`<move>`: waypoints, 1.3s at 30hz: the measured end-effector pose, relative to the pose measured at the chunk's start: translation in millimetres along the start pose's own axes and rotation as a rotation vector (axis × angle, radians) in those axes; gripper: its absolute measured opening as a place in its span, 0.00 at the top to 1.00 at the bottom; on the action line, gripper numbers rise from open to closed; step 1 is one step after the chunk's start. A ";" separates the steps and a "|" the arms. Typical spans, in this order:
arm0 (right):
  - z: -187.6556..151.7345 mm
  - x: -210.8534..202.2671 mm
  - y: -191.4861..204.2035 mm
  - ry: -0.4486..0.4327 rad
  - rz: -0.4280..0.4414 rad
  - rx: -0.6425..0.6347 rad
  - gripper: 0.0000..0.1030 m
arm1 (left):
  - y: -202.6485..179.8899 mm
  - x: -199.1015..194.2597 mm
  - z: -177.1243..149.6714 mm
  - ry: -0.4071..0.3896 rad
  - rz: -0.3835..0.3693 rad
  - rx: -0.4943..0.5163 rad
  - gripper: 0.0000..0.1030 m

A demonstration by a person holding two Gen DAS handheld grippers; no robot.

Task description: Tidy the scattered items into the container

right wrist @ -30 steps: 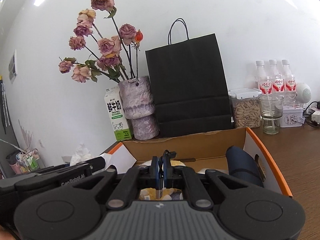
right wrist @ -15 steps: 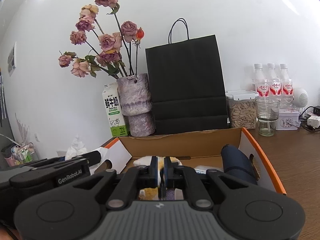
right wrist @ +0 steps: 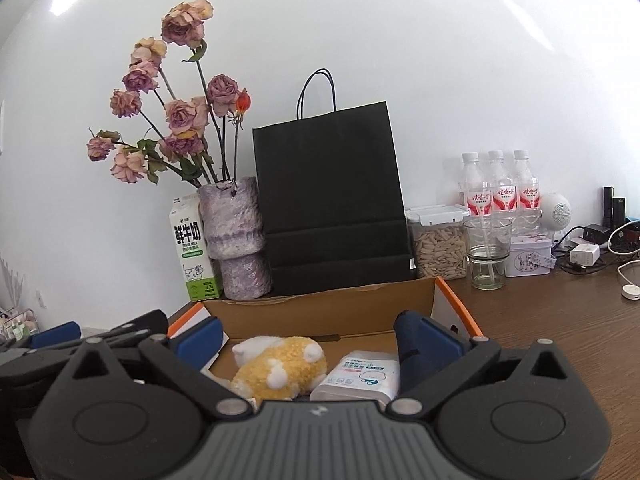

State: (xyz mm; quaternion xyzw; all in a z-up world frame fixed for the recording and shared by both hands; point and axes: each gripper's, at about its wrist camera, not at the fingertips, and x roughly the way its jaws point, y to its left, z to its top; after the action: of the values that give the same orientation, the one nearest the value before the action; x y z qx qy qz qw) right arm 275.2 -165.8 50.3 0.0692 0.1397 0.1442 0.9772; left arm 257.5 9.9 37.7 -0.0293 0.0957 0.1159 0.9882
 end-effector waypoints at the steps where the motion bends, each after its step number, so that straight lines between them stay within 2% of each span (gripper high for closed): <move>1: -0.4 -0.2 0.4 0.002 -0.002 -0.003 0.00 | -0.2 0.1 -0.6 0.002 0.002 0.001 0.00; 27: -13.6 -10.0 5.8 0.022 0.005 -0.068 0.00 | 4.0 -8.2 -17.7 0.049 -0.023 0.003 0.00; 39: -20.3 -14.4 5.5 0.020 0.000 -0.101 0.00 | 1.2 -14.2 -21.4 0.033 -0.012 0.034 0.00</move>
State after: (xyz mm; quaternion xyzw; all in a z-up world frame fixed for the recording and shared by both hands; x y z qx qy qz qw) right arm 254.6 -162.9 35.6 0.0185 0.1420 0.1518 0.9780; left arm 239.8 6.2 19.5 -0.0153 0.1136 0.1077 0.9876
